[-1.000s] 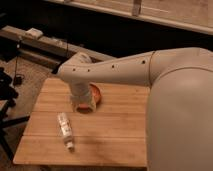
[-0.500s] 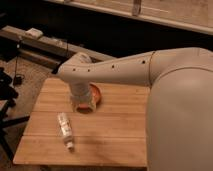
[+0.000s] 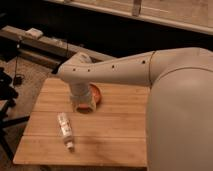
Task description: Place the bottle in the ceramic bowl
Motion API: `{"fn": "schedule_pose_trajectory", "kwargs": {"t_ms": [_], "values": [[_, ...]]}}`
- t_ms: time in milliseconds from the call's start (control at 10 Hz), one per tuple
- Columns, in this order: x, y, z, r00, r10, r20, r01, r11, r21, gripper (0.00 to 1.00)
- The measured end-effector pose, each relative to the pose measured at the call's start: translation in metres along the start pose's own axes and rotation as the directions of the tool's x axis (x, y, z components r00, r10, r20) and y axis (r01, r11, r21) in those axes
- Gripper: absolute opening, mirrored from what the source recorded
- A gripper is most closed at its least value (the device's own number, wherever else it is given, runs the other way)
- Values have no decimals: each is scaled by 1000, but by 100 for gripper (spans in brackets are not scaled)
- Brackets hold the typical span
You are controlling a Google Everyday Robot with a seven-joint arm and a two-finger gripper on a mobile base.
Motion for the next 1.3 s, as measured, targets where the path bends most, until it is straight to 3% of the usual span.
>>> {"fn": "schedule_pose_trajectory", "kwargs": {"t_ms": [800,1000,1300], "values": [[0,0,0,1000,0,0,0,1000,-1,65],[6,10,1,997,-77,-18,77,997,0,65],[39,44,11,971,-234,-53,235,972,12,65]]}}
